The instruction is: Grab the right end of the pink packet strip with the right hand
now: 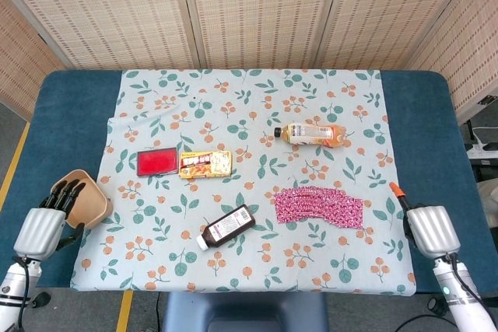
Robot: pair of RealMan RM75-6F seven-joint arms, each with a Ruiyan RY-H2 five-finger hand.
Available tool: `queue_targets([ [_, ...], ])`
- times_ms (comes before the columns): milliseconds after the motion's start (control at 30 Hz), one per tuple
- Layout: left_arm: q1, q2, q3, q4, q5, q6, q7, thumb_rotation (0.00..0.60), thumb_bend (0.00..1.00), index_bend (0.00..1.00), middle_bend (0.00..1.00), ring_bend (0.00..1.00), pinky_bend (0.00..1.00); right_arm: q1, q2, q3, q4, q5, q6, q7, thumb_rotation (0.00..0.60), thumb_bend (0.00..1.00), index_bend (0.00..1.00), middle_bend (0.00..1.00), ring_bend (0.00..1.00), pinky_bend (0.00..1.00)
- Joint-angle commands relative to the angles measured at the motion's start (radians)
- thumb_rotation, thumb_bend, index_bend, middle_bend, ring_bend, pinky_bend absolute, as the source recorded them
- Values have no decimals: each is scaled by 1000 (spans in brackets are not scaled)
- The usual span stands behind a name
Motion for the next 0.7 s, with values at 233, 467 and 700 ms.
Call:
queue_targets([
  [233,1,0,-1,-1,0,2,3,600,366,41,56,58,330,65,-57,-36,57,4,-148,0,600,969,152,784,743,849],
  [467,3,2,-2,0,0,8,-3,600,366,42,56,58,330,104,-63,-44,34,42,-240,-28,600,986,187,787,746,850],
  [700,3,3,-1,1,1,7,-6,600,365,42,56,58,330,133,-82,-43,32,72,-292,-38,600,986,190,787,746,850],
])
